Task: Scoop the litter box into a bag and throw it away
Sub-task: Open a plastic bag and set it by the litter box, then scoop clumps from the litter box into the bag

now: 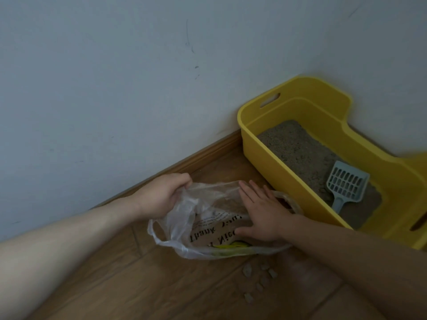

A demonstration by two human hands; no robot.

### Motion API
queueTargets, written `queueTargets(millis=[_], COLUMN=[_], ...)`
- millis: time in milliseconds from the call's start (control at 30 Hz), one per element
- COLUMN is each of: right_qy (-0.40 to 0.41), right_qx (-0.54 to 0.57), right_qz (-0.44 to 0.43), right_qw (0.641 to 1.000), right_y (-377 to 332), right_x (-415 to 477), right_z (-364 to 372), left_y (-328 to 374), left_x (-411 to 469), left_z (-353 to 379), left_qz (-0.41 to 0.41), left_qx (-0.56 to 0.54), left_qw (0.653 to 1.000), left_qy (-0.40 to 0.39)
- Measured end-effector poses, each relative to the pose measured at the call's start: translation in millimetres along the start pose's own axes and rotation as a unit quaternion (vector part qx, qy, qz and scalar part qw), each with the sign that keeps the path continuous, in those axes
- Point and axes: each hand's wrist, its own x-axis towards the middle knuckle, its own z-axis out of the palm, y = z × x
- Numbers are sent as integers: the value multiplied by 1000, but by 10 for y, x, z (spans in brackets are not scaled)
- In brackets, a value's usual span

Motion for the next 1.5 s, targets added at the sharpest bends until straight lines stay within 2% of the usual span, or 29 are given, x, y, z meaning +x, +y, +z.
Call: queueTargets(millis=[67, 167, 367, 633, 900, 1100, 1367, 1433, 1500], right_qy=[-1, 6, 22, 50, 143, 225, 195, 168, 108], right_qx=[15, 35, 84, 118, 122, 133, 169, 174, 173], right_qz=[16, 35, 86, 55, -4, 45, 129, 161, 202], right_qw=[1000, 999, 993, 990, 982, 964, 957, 957, 958], right_y=[-7, -30, -16, -110, -10, 315, 719, 830, 968], right_x=[8, -13, -65, -262, -695, -909, -1008, -1008, -995], right_z=[-36, -113, -247, -454, -906, -1110, -947, -879, -799], left_y=[14, 38, 237, 452, 596, 661, 784, 815, 841], left_x=[40, 139, 264, 471, 601, 699, 878, 927, 966], left_z=[-49, -70, -77, -111, -221, -232, -187, -173, -165], left_qz=[16, -31, -77, -68, -59, -34, -23, -25, -27], left_qx=[26, 101, 105, -3, -132, -125, -103, -110, -122], left_qw=[999, 993, 991, 997, 989, 991, 994, 993, 992], left_qy=[-9, -47, -23, 36, 40, 40, 23, 19, 10])
